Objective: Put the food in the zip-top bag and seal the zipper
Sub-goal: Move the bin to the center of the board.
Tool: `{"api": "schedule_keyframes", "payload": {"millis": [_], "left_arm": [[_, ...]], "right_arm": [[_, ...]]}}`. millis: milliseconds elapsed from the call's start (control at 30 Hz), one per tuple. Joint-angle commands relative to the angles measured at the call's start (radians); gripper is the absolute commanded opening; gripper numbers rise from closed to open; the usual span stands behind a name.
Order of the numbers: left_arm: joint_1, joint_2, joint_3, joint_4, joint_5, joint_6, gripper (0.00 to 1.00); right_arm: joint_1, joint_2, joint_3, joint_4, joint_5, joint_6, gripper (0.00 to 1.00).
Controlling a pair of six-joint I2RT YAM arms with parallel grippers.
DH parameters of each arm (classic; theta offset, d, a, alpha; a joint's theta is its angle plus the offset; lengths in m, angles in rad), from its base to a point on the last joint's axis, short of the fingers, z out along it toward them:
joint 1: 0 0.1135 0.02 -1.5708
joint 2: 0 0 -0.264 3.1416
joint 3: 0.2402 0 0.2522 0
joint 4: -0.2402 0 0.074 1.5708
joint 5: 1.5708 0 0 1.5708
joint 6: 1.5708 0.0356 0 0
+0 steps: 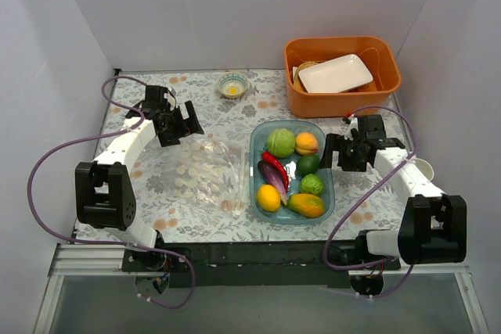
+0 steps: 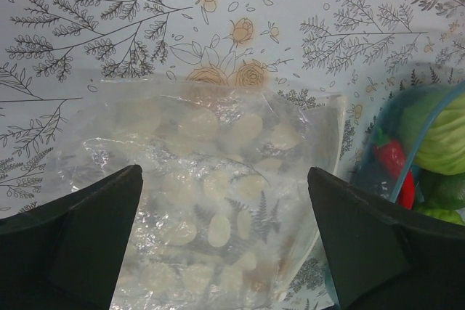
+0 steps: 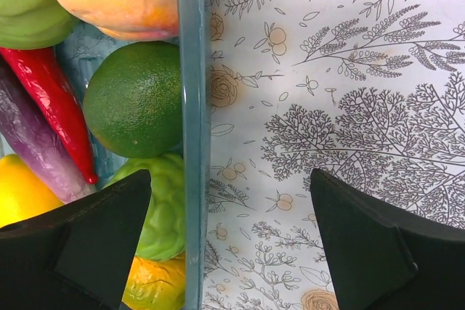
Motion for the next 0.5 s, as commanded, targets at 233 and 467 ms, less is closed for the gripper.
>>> {"api": "schedule_keyframes", "payload": {"millis": [233,467], "left_arm": [[0.007,-0.06,-0.002,0.03,0.027,0.007,0.98],[0.005,-0.074,-0.016,0.04,0.087,0.041,0.98]], "right_arm": [[0.077,0.035,0.093,-0.073,0.142,-0.023,0.98],[0.1,0.071,0.067,-0.047,0.163,0.002,0.88]]}}
